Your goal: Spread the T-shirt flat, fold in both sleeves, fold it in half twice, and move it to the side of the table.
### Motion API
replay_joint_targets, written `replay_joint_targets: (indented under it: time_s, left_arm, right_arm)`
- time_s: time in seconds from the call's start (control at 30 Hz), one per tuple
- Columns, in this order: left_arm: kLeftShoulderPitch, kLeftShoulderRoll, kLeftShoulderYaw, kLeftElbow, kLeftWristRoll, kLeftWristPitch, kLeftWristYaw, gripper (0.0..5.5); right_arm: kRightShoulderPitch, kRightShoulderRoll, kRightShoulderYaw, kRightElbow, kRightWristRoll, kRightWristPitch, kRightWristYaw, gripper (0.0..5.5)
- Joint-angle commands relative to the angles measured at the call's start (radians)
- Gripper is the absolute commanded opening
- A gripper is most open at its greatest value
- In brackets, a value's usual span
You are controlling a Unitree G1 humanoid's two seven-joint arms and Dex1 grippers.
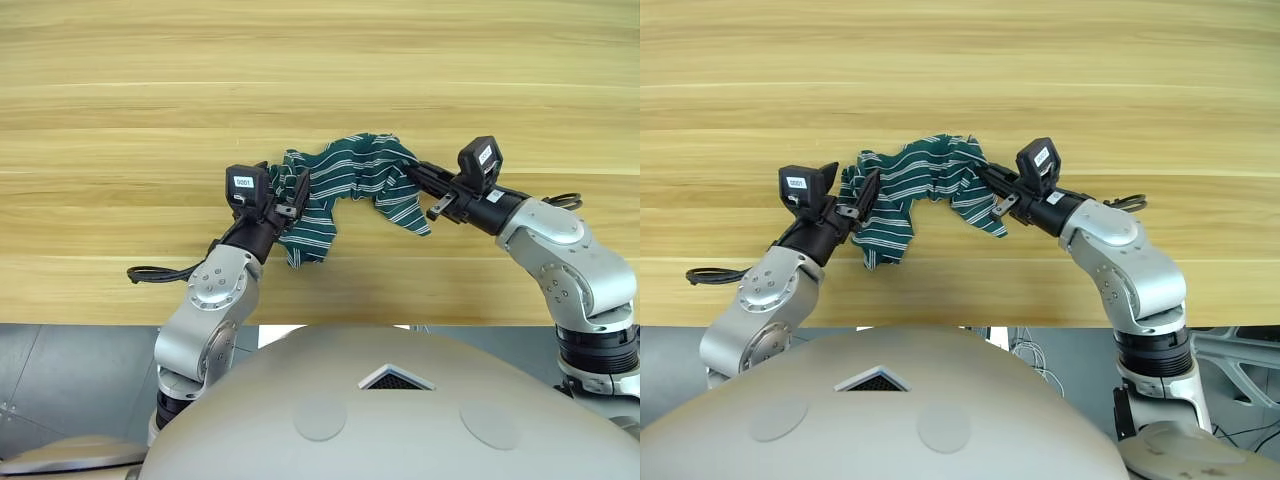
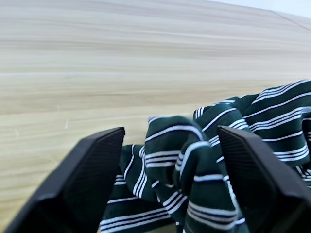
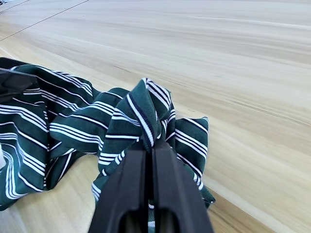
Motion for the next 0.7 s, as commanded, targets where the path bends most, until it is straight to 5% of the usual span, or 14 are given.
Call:
replay_joint_targets:
  time_s: [0.03, 0.6, 0.7]
  left_arm:
    - [0.003, -0.008, 0.007, 0.002, -0.003, 0.014, -0.008, 2.79]
    - [0.038, -0.069, 0.114, 0.018, -0.122, 0.07, -0.027, 0.1]
    - [0.034, -0.066, 0.163, 0.013, -0.129, 0.056, -0.025, 0.01]
  right_arm:
    - [-0.011, -0.002, 0.002, -0.015, -0.018, -0.002, 0.01, 0.0]
    - [-0.004, -0.002, -0.01, -0.05, -0.045, -0.004, 0.03, 0.0]
    - [-0.007, -0.03, -0.008, -0.034, -0.066, -0.033, 0.065, 0.0]
